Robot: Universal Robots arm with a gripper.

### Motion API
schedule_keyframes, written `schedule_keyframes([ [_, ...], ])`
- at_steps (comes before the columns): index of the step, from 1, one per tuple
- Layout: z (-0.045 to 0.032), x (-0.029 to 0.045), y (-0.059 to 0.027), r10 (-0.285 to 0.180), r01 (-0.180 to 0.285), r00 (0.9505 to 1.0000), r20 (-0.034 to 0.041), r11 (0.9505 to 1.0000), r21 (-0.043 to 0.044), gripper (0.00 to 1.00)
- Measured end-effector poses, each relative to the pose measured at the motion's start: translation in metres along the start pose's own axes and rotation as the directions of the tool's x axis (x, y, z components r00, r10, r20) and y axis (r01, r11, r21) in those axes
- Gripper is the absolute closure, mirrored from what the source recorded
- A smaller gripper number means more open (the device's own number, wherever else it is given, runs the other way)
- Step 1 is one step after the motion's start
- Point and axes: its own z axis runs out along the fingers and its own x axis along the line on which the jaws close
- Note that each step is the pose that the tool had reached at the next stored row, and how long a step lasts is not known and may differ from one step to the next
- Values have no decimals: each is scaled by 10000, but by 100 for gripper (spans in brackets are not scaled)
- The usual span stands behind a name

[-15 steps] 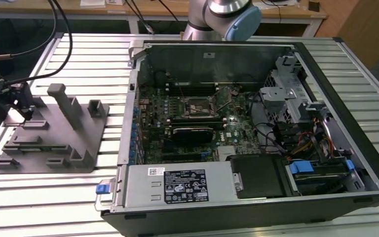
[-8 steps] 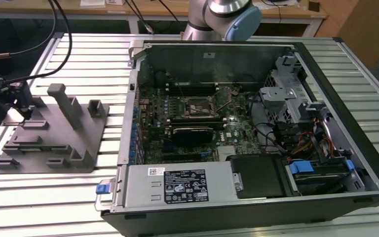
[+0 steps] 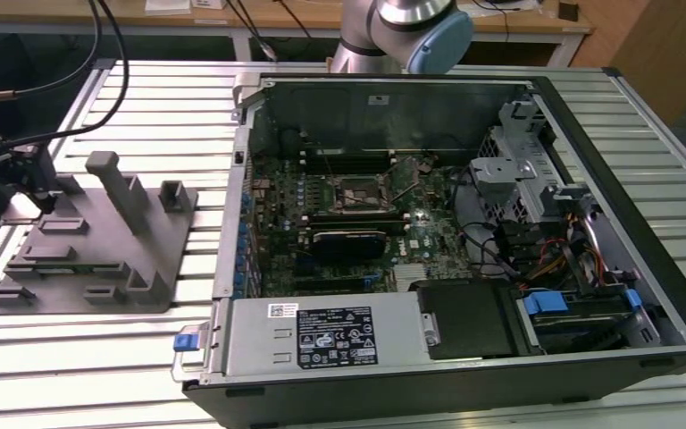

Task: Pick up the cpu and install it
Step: 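Pick up the cpu and move it towards the insertion slot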

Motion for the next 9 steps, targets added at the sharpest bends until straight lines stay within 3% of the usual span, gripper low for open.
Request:
schedule_keyframes([
  [9, -98, -3, 4, 0, 0, 10000, 1, 10000, 0, 45],
])
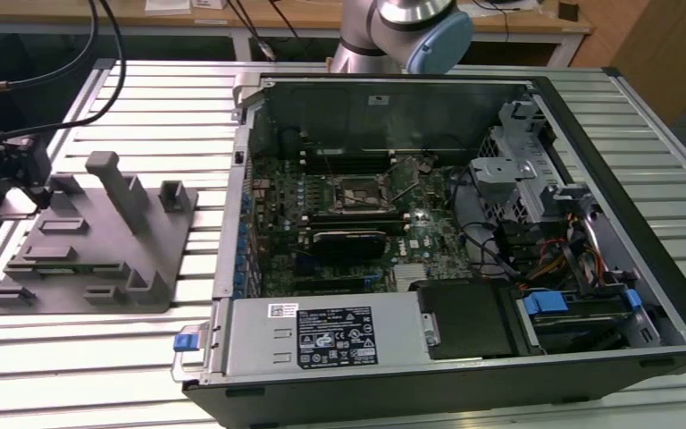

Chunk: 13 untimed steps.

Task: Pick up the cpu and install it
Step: 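Pick up the cpu and move it towards the insertion slot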

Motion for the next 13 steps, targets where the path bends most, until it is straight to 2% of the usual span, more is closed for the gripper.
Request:
schedule_keyframes([
  [13, -153, -4, 7, 0, 0, 10000, -1, 10000, 1, 45],
])
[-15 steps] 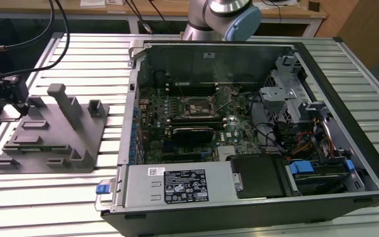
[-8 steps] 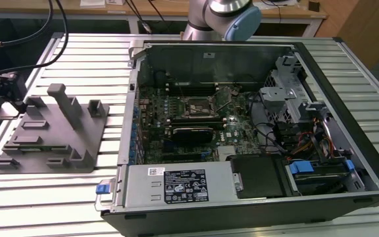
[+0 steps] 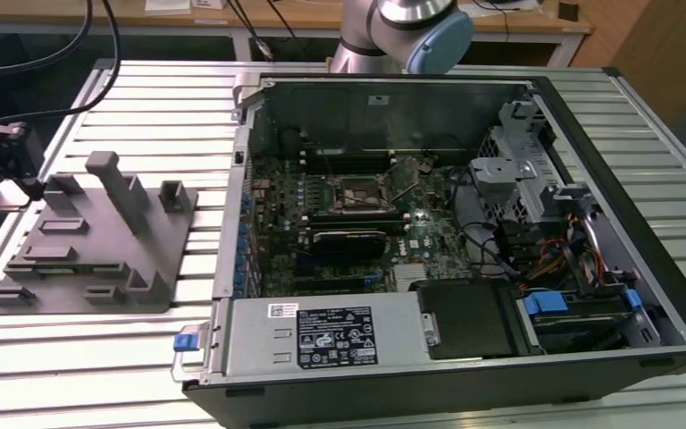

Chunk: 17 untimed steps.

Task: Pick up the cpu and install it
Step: 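Pick up the cpu and move it towards the insertion slot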

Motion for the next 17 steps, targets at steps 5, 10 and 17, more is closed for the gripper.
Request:
schedule_keyframes([
  [5, -56, -1, 3, 0, 0, 10000, 0, 10000, 0, 45],
  [10, -119, -3, 6, 0, 0, 10000, 1, 10000, 0, 45],
  [17, -205, -5, 9, 0, 0, 10000, 0, 10000, 0, 45],
])
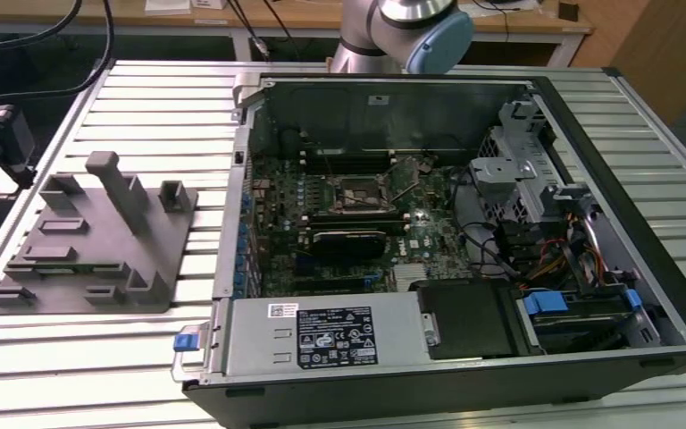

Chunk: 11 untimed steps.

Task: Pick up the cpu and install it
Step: 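Pick up the cpu and move it towards the insertion slot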

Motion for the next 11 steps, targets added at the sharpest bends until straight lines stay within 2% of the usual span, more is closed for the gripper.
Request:
schedule_keyframes([
  [11, -160, -4, 7, -1, 1, 10000, 10, 10000, -1, 45],
])
